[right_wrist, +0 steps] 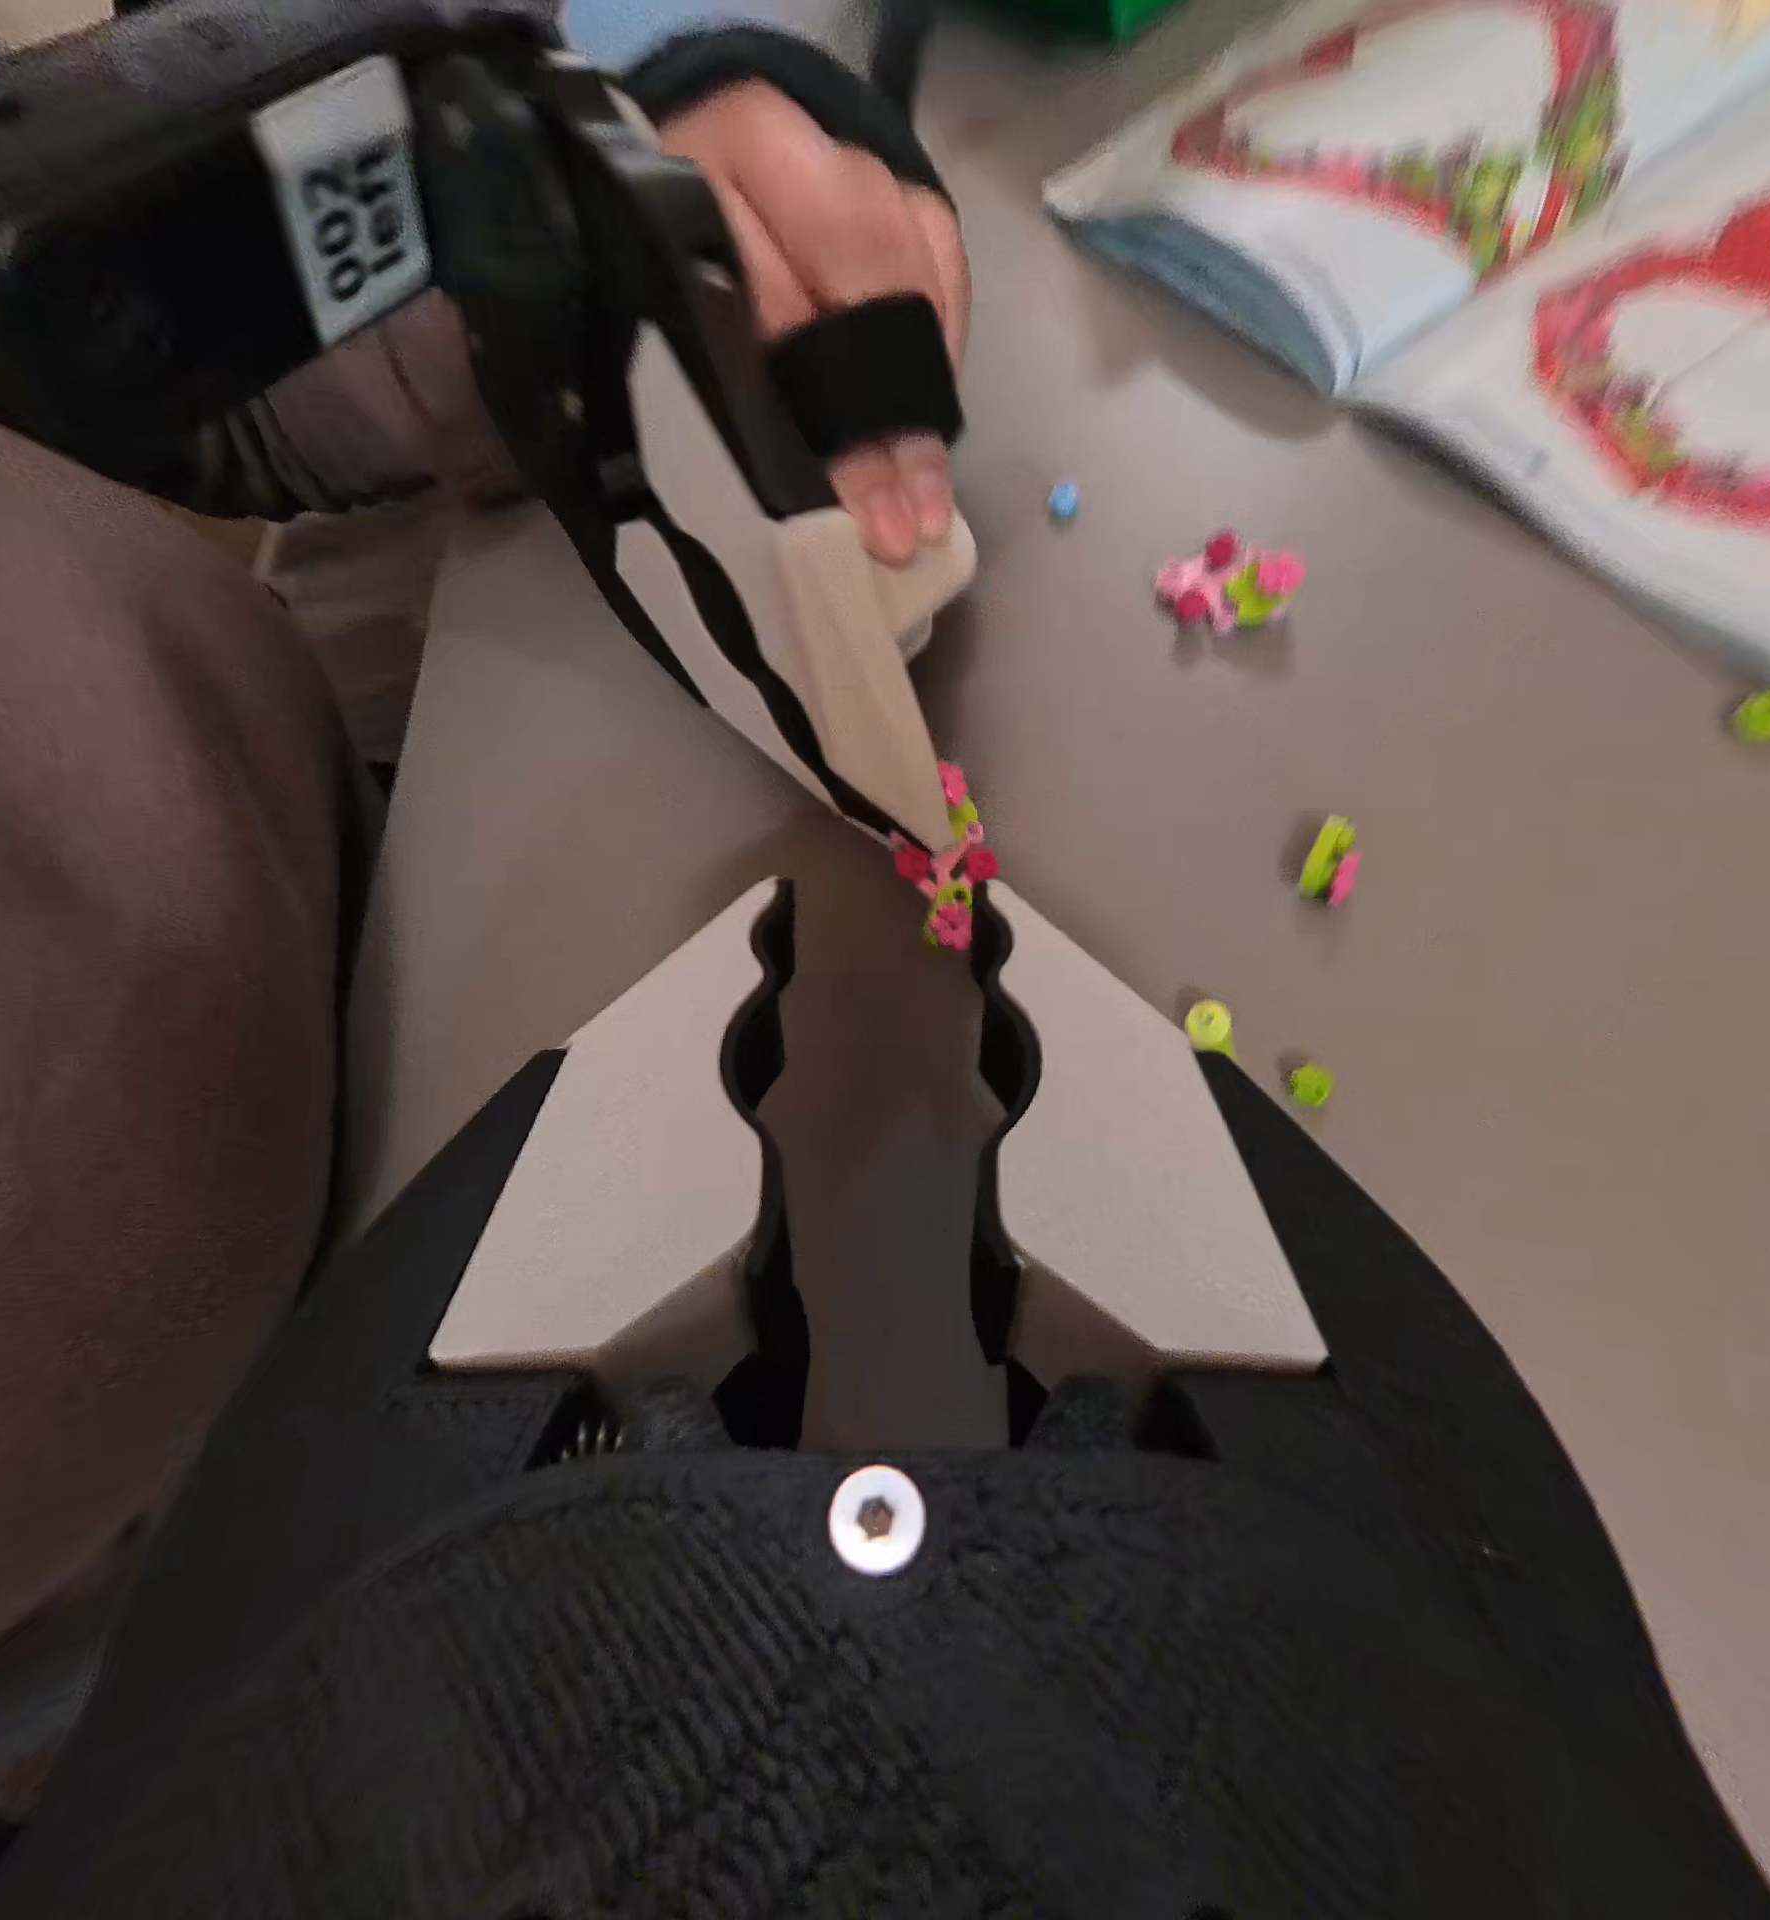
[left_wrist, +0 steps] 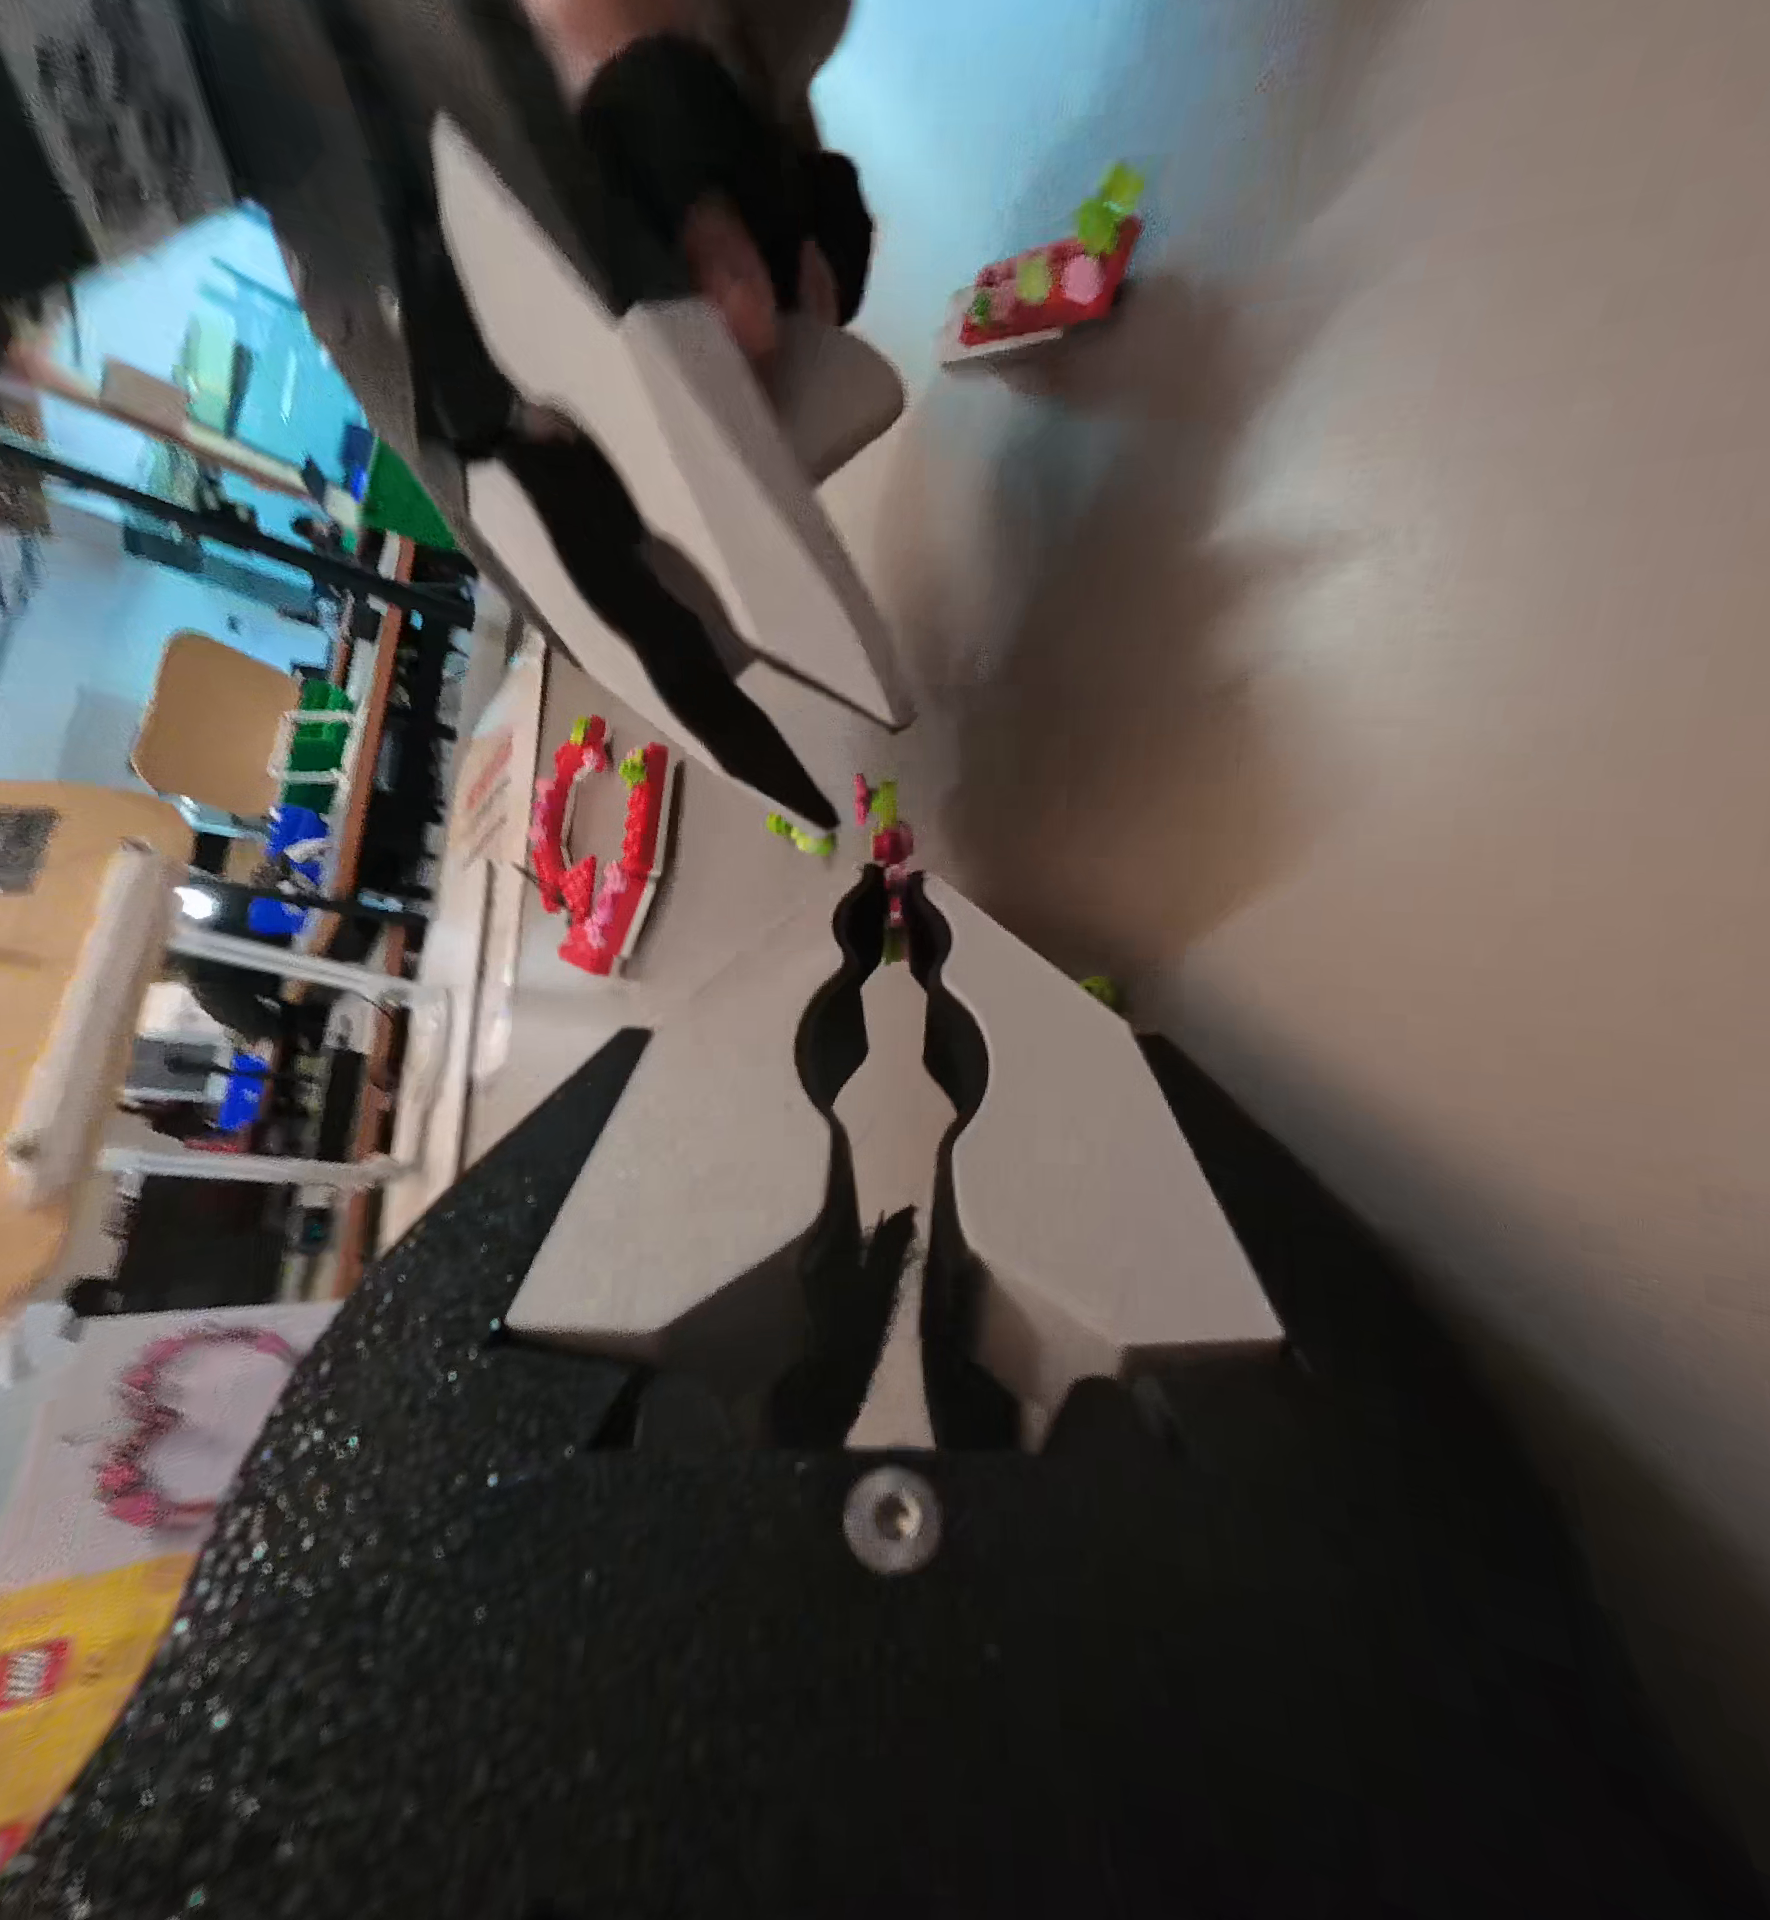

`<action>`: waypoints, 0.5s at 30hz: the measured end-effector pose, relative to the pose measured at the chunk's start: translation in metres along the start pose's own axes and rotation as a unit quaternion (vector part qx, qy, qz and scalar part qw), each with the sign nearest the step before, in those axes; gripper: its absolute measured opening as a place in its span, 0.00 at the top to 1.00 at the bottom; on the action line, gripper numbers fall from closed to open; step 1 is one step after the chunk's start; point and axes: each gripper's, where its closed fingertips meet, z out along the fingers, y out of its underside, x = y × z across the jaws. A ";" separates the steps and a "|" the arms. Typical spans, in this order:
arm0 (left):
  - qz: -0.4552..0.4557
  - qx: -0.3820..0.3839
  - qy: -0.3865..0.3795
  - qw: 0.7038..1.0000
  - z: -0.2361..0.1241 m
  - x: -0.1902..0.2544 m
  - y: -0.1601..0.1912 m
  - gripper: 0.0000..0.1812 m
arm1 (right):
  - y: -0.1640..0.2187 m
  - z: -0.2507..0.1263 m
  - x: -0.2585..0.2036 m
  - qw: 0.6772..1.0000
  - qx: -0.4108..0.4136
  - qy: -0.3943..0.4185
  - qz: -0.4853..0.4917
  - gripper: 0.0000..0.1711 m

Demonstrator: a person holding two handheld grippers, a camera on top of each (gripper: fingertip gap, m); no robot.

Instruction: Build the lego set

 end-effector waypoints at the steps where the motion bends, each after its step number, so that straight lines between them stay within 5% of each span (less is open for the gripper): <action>1: -0.033 0.001 0.002 0.999 0.000 -0.003 0.002 0.99 | -0.006 -0.001 0.001 0.999 0.017 0.021 -0.039 0.79; 7: -0.177 0.056 0.015 0.983 -0.008 -0.017 -0.003 0.99 | -0.011 0.000 0.014 0.937 -0.035 0.185 -0.294 0.79; 15: -0.197 0.071 0.023 0.977 -0.011 -0.019 -0.005 0.99 | -0.012 0.002 0.015 0.911 -0.057 0.204 -0.354 0.92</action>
